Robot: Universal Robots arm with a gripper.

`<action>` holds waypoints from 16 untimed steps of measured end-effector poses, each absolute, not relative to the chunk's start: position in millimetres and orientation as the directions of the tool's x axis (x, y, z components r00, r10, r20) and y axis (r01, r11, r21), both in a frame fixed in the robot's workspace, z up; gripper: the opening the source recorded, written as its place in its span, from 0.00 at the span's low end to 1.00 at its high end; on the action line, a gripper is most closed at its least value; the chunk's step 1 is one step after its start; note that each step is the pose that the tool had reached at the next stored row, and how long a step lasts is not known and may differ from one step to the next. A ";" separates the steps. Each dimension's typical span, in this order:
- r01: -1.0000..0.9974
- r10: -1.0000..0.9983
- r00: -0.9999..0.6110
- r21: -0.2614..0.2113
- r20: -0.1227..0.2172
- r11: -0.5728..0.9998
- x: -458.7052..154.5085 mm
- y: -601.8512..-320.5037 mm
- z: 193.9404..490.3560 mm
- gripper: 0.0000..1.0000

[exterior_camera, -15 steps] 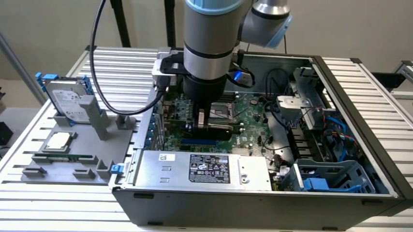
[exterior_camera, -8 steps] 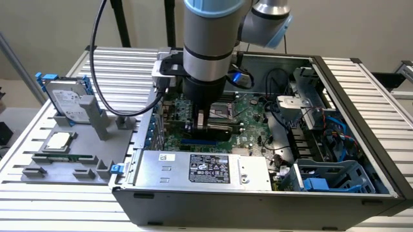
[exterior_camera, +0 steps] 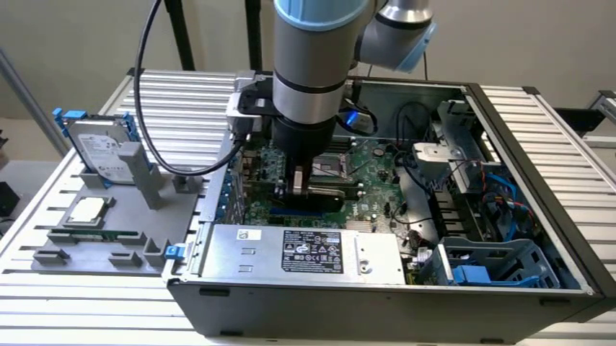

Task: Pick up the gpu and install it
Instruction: 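Insert the gpu into the slot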

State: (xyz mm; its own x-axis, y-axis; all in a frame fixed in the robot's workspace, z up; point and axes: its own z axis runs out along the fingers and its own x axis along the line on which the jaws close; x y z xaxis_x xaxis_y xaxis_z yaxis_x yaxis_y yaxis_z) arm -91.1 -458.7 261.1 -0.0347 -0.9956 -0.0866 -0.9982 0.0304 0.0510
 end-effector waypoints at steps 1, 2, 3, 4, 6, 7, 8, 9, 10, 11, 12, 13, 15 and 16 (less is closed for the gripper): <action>-0.998 -0.996 -0.035 0.051 -0.086 0.030 -91.1 -458.7 260.6 0.00; -0.998 -0.996 -0.035 0.051 -0.087 0.030 -91.1 -458.7 260.0 0.00; -0.998 -0.996 -0.035 0.051 -0.087 0.030 -91.1 -458.7 259.5 0.00; -0.998 -0.996 -0.035 0.052 -0.087 0.030 -91.1 -458.7 258.9 0.00; -0.998 -0.996 -0.035 0.053 -0.086 0.030 -91.1 -458.7 257.9 0.00; -0.998 -0.996 -0.035 0.053 -0.086 0.030 -91.2 -458.7 257.4 0.00; -0.998 -0.996 -0.035 0.054 -0.086 0.030 -91.2 -458.7 257.0 0.00; -0.998 -0.996 -0.035 0.056 -0.086 0.030 -91.2 -458.7 256.5 0.00; -0.998 -0.996 -0.035 0.057 -0.086 0.030 -91.2 -458.7 256.0 0.00; -0.998 -0.996 -0.035 0.058 -0.086 0.030 -91.2 -458.7 255.7 0.00; -0.998 -0.996 -0.035 0.059 -0.086 0.030 -91.0 -458.7 255.3 0.00; -0.998 -0.996 -0.035 0.060 -0.086 0.030 -91.0 -458.7 255.2 0.00; -0.998 -0.996 -0.035 0.061 -0.086 0.030 -91.1 -458.7 255.3 0.00; -0.998 -0.996 -0.036 0.061 -0.086 0.030 -91.1 -458.7 255.3 0.00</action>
State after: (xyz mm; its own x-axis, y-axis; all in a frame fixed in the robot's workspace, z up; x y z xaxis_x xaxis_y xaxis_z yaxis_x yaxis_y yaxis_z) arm -91.1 -458.7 255.3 -0.0355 -0.9957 -0.0859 -0.9977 0.0304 0.0607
